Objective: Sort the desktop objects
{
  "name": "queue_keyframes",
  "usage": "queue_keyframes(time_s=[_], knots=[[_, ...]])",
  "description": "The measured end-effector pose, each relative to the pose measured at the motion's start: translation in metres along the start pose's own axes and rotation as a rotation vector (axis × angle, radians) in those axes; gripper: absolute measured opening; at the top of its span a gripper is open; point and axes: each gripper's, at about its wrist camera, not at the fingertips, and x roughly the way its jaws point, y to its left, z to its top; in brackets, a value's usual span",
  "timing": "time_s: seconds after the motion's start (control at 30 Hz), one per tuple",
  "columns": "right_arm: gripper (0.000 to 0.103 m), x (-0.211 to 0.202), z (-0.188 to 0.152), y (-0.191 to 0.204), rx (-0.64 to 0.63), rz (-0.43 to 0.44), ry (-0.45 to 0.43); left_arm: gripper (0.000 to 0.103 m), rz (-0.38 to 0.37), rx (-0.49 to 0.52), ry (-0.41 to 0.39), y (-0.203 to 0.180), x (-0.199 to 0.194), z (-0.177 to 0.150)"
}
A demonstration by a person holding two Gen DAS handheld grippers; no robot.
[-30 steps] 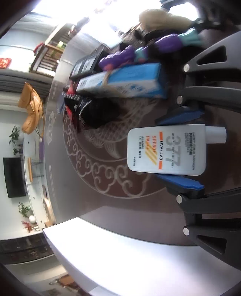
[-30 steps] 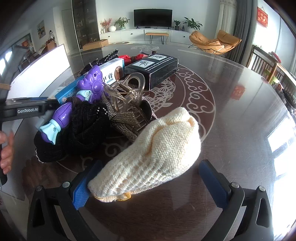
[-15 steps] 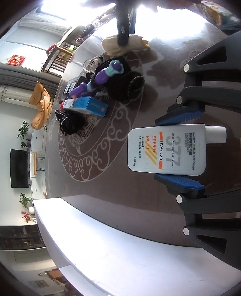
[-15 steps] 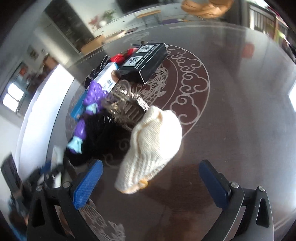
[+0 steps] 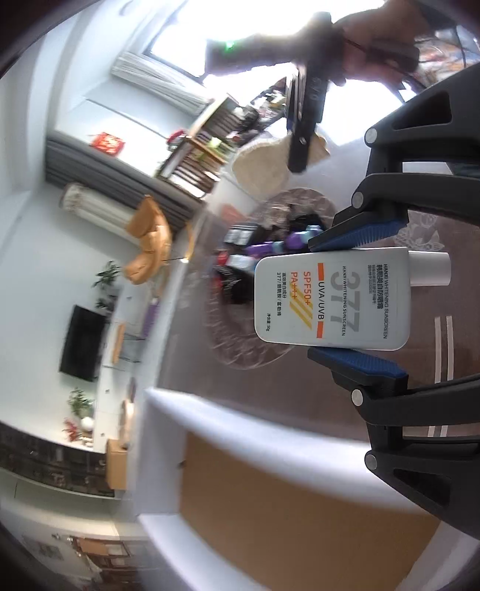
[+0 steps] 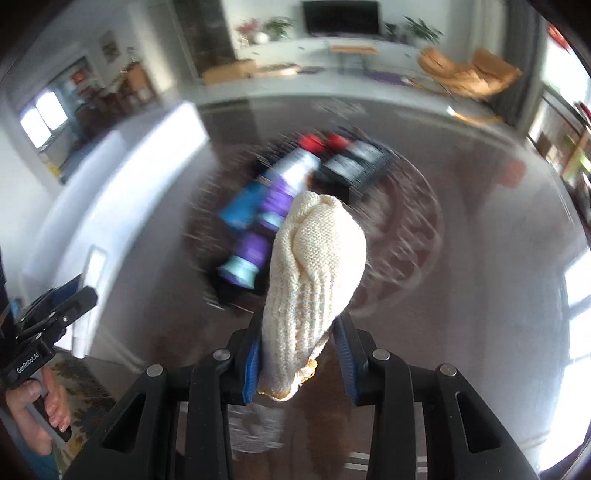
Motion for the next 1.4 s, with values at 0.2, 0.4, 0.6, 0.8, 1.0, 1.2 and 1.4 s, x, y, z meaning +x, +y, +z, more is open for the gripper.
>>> queue_keyframes(time_s=[0.2,0.4,0.6,0.8,1.0,1.2,1.4], knots=[[0.036,0.003,0.062,0.145,-0.181,0.247,-0.066,0.051,0.196,-0.075,-0.071,0.095,-0.070,0.040],[0.037,0.044,0.062,0.277,-0.340,0.364,-0.027,0.051,0.410,-0.180,0.038,0.195,-0.066,0.036],[0.077,0.103,0.043,0.332,-0.338,0.385,0.104,0.068,0.551,-0.258,0.250,0.252,-0.029,0.012],[0.090,0.080,0.050,0.285,-0.221,0.431,0.006,0.080,0.525,-0.277,0.135,0.242,-0.033,0.005],[0.103,0.032,0.039,0.177,-0.194,0.278,-0.228,0.080,0.375,-0.188,0.014,0.158,-0.043,0.015],[0.103,0.030,-0.018,0.023,-0.030,-0.004,-0.246,0.094,0.106,0.035,0.025,0.018,-0.010,0.015],[0.103,0.052,-0.076,-0.089,0.062,-0.182,-0.099,0.102,0.050,0.149,0.176,-0.053,0.070,-0.033]])
